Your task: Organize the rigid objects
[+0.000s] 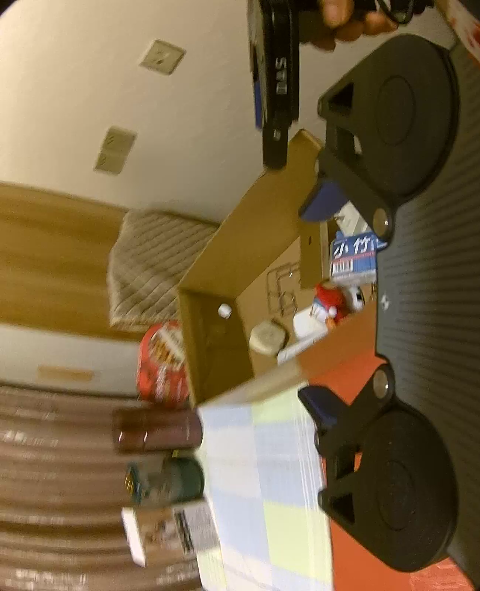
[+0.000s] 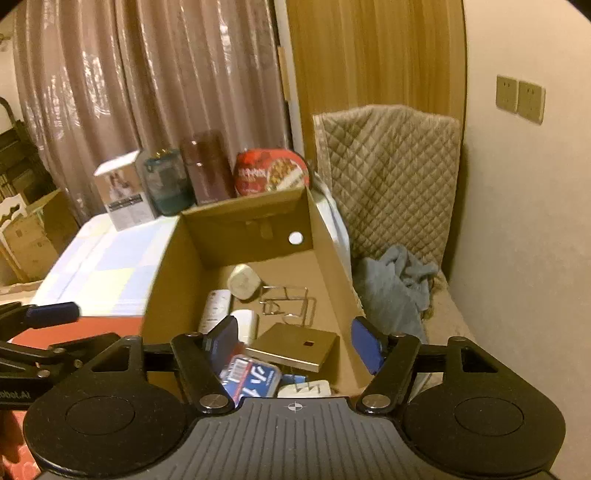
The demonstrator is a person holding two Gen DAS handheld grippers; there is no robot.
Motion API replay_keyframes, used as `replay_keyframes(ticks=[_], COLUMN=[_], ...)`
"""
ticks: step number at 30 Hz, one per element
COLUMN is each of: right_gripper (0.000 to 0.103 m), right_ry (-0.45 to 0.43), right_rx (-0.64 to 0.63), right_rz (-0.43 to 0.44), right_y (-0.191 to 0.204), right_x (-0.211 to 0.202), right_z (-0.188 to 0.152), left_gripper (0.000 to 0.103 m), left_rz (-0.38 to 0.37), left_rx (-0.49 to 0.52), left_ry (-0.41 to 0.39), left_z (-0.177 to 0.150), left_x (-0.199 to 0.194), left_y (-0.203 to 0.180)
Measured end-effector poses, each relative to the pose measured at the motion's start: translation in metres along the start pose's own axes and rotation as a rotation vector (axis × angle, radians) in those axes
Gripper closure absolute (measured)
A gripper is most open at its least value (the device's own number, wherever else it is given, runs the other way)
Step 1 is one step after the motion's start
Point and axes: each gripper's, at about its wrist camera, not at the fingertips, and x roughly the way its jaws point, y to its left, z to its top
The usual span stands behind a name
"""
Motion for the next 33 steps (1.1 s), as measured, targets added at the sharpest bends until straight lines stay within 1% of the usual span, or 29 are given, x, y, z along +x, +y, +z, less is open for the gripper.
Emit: replay_keyframes(ticks=[1, 2, 3, 5, 8, 10, 14, 17, 19, 20, 22, 28, 33], right_gripper=[0.035, 0.034, 0.033, 0.032, 0.031, 0.030, 0.030, 0.030, 0.030, 0.030, 0.030, 0.030, 0.030], right_ry=[-0.009, -0.015, -0.020, -0.021, -0.017, -0.020, -0.028, -0.024, -0.022, -0.019, -0.016, -0.013, -0.014], right_rx=[-0.003, -0.004, -0.005, -0.008, -0.009, -0.013, -0.020, -0.021, -0.007, -0.002, -0.001, -0.007, -0.056], right_rz=[-0.001, 0.000, 0.001, 0.003, 0.004, -0.003, -0.019, -0.018, -0.018, -0.012, 0.001, -0.001, -0.009], right_y=[0.003, 0.005, 0.008, 0.013, 0.020, 0.024, 0.031, 0.037, 0.040, 0.041, 0.046, 0.057, 0.068], right_x=[-0.010, -0.017, -0.025, -0.039, -0.056, -0.067, -0.088, -0.103, -0.113, -0.117, -0.127, -0.151, -0.163], right_z=[-0.001, -0.002, -0.004, -0.009, -0.018, -0.023, -0.038, -0.048, -0.054, -0.057, -0.064, -0.080, -0.091], left_gripper=[0.005, 0.004, 0.004, 0.001, 0.002, 0.002, 0.002, 0.002, 0.002, 0.002, 0.002, 0.001, 0.001], left_rz=[0.011, 0.005, -0.002, 0.013, 0.027, 0.029, 0.063, 0.061, 0.073, 0.096, 0.114, 0.141, 0.154], left_rx=[-0.011, -0.024, -0.034, -0.069, -0.103, -0.109, -0.105, -0.124, -0.119, -0.131, -0.128, -0.148, -0.152], left_ry=[-0.011, -0.013, -0.008, 0.009, 0.035, 0.044, 0.036, 0.038, 0.044, 0.023, 0.021, 0.044, 0.041], left_z=[-0.002, -0.004, -0.005, -0.009, -0.017, -0.022, -0.035, -0.045, -0.049, -0.050, -0.054, -0.067, -0.076], left_x=[-0.008, -0.017, -0.023, -0.037, -0.055, -0.067, -0.093, -0.109, -0.116, -0.120, -0.128, -0.144, -0.156], left_y=[0.001, 0.003, 0.004, 0.005, 0.003, -0.001, -0.016, -0.022, -0.026, -0.028, -0.033, -0.038, -0.041])
